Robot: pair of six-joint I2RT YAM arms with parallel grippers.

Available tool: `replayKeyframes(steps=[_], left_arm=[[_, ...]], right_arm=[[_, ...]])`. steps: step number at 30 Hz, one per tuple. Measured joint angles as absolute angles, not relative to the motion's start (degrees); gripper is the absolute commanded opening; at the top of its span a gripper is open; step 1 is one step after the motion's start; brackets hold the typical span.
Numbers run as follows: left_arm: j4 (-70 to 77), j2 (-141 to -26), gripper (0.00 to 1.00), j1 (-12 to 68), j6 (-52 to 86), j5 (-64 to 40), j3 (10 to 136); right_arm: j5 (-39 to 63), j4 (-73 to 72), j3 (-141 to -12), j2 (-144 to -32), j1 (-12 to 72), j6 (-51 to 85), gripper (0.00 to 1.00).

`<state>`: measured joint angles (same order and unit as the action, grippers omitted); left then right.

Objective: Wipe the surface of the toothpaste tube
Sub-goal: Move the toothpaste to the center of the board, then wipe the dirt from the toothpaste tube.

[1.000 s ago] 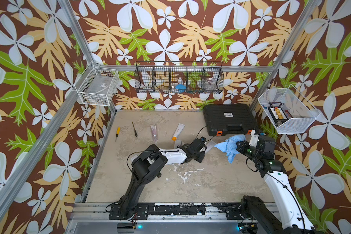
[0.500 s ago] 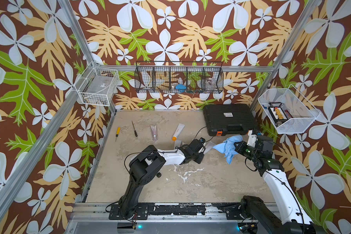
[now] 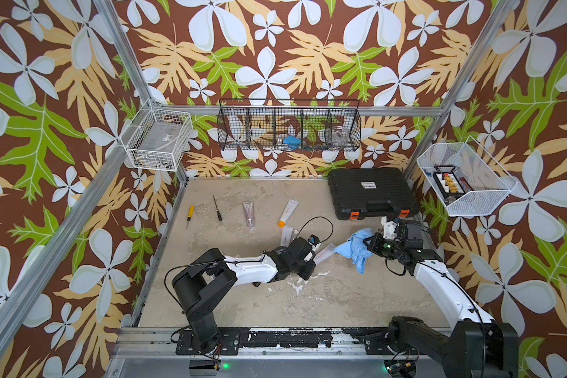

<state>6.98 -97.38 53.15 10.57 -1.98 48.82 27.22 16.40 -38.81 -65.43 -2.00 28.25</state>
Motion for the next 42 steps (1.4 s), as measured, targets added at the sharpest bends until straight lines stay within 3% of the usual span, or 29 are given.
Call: replayKeyframes(steps=[9,24,42], left_arm=[[13.6,-94.5,0.20,53.7,7.4,-1.8,40.7],[18.0,-96.0,0.21,55.8,5.0,-0.5,40.0],[18.2,-98.0,0.21,56.2,4.0,-0.3,40.6]], right_arm=[[26.5,11.4,-34.6,-66.3,5.6,29.7,0.00],[21.0,5.0,-33.4,-74.1,15.7,32.6,0.00],[16.2,0.6,-35.5,-83.7,21.7,32.6,0.00]])
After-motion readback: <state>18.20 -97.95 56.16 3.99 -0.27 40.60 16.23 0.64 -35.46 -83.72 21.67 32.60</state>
